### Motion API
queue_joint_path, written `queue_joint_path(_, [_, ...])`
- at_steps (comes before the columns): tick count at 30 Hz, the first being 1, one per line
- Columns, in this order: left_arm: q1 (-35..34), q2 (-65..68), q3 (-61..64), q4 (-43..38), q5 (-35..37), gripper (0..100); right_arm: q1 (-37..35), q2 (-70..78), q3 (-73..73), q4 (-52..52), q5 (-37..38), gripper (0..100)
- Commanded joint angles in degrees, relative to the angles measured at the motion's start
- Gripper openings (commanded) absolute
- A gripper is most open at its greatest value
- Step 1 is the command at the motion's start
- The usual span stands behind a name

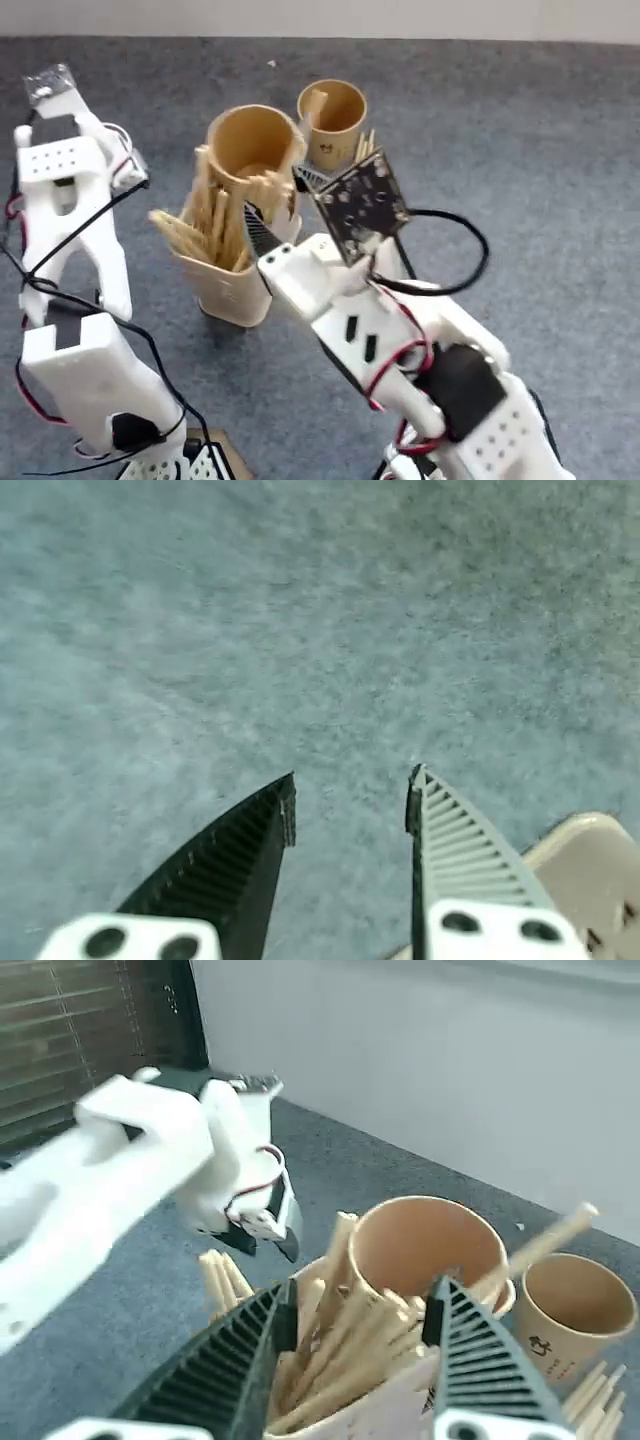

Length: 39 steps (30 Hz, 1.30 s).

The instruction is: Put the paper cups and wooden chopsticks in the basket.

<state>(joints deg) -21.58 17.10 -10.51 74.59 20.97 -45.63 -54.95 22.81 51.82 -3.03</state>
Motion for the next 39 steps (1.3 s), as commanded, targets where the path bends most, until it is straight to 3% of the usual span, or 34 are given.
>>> queue_joint_path(1, [1.27,-0.4,2.95,-5.36,2.29,21,6.73,-0.48,-1.98,10.42,-0.18,20.9])
queue_joint_path(5, [1.01,-0.4,5.41,-9.76,4.75,21,17.54,1.01,11.74,6.2,-0.53,20.9])
queue_joint_path(8, [-2.07,-1.1,5.32,-10.02,6.51,21,19.82,2.77,22.73,-1.45,-0.53,20.9])
queue_joint_path(15, [-20.26,-0.84,-2.95,-0.97,7.91,21,21.05,11.91,30.55,-8.66,-0.44,16.6])
queue_joint_path(22, [-24.4,-1.19,-5.41,5.8,-8.09,21,24.04,33.27,22.37,-14.46,-0.26,13.5])
queue_joint_path(29, [-32.22,-1.36,-7.52,6.33,-20.92,21,29.23,55.78,8.31,-14.46,-0.18,13.5])
queue_joint_path(34, [-36.0,-1.27,-13.67,6.51,-29.98,21,29.32,63.08,3.47,-14.46,0.26,13.5])
queue_joint_path(39, [-38.55,-1.27,-20.97,7.65,-33.93,21,29.14,66.77,3.12,-14.46,2.73,13.4])
